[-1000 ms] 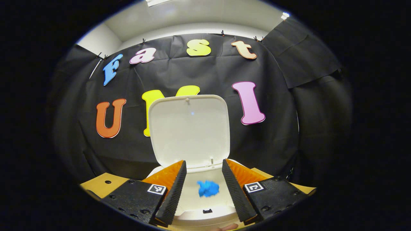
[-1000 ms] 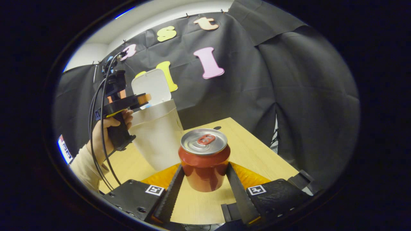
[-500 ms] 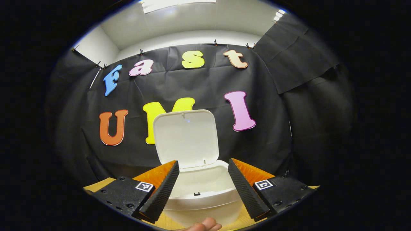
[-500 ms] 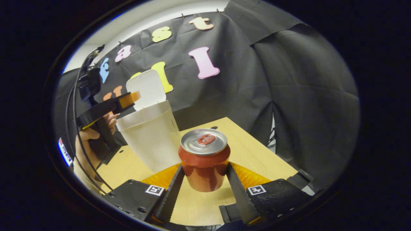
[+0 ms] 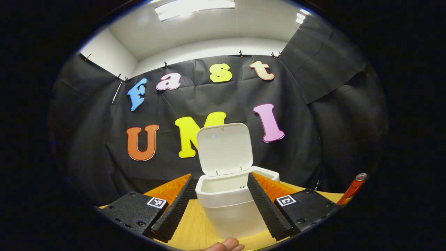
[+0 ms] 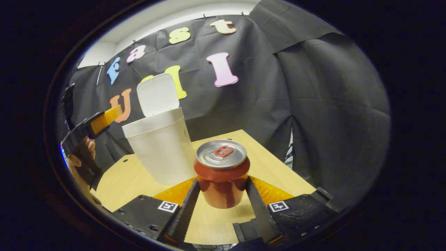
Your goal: Press the lid of the desktop garbage bin to open it, pick up the crumpled paper on the desktop and throw it into the bin, then pick up the pop can on the desktop and drop it into the bin, and finally close the garbage bin lid.
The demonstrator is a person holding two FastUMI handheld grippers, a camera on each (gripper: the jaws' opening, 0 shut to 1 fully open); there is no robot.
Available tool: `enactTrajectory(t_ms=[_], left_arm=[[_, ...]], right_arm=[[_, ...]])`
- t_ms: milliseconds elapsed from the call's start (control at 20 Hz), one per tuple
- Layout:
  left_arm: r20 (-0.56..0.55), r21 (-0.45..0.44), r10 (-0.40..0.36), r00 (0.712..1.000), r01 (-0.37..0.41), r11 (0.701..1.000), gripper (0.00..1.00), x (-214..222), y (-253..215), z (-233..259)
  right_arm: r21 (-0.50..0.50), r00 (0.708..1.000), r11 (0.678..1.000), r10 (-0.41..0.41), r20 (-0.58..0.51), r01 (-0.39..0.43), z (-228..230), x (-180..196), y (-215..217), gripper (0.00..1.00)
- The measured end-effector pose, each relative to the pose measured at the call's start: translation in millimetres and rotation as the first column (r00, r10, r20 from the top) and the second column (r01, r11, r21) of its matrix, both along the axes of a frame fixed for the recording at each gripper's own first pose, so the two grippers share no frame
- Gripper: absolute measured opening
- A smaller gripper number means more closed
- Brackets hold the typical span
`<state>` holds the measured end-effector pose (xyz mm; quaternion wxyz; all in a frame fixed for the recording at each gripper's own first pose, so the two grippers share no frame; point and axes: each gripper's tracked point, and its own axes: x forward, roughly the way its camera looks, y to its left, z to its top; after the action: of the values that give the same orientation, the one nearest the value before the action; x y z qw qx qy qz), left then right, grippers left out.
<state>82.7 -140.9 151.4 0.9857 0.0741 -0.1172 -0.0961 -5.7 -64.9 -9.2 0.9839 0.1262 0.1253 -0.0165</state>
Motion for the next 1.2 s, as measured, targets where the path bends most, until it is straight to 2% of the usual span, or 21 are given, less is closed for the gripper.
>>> enactTrajectory(t_ms=[150,400,600,800,950,1200], left_arm=[[-0.040,-0.006,0.054,0.998,-0.055,0.998,0.98,-8.8,33.3,-28.6],[-0.152,-0.029,0.102,0.983,-0.108,0.994,0.98,-19.2,77.3,-76.3],[-0.175,-0.035,0.146,0.974,-0.154,0.987,0.98,-22.9,112.1,-89.0],[-0.163,-0.049,0.175,0.971,-0.185,0.982,0.99,-30.4,134.0,-92.2],[-0.158,-0.068,0.178,0.971,-0.190,0.979,0.99,-34.7,142.4,-98.5],[-0.215,-0.106,0.144,0.966,-0.170,0.980,0.99,-41.6,156.3,-113.8]], right_arm=[[0.008,1.000,1.000,0.001,0.027,-0.001,17.4,-6.6,0.8,0.79],[-0.052,0.998,0.998,0.026,0.051,-0.023,48.6,-12.9,4.0,0.78],[-0.097,0.996,0.995,0.035,0.077,-0.027,75.7,-18.3,6.1,0.78],[-0.151,0.991,0.987,0.080,0.104,-0.064,106.5,-15.5,21.3,0.78],[-0.156,0.986,0.984,0.105,0.126,-0.085,142.3,-6.4,38.2,0.78],[-0.218,0.973,0.973,0.124,0.193,-0.080,209.5,20.4,70.3,0.78]])
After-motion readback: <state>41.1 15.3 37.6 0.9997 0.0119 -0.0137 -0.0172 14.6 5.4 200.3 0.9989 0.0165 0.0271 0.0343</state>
